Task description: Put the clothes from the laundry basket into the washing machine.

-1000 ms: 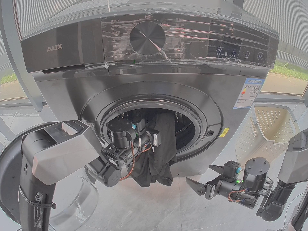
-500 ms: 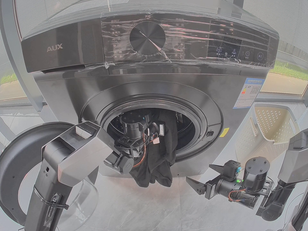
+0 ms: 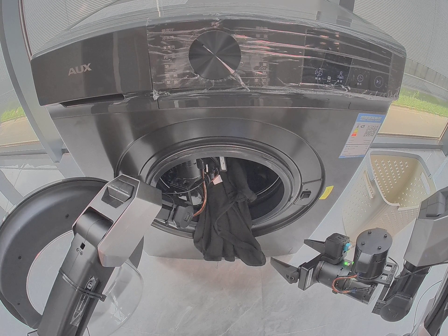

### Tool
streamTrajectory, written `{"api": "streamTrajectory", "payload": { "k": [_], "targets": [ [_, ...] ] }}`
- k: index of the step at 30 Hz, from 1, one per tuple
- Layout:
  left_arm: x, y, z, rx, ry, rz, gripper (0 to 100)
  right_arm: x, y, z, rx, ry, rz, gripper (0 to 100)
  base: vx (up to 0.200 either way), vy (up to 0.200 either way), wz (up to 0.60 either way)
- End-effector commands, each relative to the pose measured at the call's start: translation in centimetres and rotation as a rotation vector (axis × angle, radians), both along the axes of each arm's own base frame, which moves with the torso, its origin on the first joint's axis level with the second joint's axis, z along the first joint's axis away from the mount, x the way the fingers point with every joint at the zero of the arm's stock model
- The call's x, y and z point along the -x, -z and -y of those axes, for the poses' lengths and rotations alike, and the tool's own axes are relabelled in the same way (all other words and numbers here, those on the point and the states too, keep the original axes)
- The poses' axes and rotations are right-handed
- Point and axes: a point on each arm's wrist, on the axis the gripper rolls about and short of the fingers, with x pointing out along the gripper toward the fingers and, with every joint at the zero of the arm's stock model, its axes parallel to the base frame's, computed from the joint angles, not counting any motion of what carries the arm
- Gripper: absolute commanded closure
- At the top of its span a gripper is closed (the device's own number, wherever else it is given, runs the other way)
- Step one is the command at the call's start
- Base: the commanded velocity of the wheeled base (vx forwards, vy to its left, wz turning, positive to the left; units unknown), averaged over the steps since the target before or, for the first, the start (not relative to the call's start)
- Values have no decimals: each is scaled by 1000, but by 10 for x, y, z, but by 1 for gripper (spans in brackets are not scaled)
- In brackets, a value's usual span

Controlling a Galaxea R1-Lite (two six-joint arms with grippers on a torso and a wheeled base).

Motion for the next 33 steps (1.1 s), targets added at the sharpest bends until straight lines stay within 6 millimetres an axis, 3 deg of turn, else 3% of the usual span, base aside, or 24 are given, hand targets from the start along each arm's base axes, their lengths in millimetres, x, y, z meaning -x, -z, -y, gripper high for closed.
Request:
{"api": "streamTrajectory", "payload": {
  "k": [1, 7, 17, 21, 33],
  "targets": [
    [-3, 4, -3, 3, -9, -4, 0, 0, 1, -1, 2, -3, -3, 0, 0, 0, 0],
    [7, 9, 6, 3, 14, -40, 0, -1, 0, 0, -1, 2, 1, 0, 0, 0, 0],
    [63, 3, 12, -122, 142, -241, 0, 0, -1, 1, -3, 2, 3, 0, 0, 0, 0],
    [82, 14, 11, -174, 198, -333, 0, -1, -1, 1, -3, 4, 3, 0, 0, 0, 0],
    [84, 56, 6, -262, 208, -417, 0, -1, 0, 0, -1, 1, 1, 0, 0, 0, 0]
  ]
}}
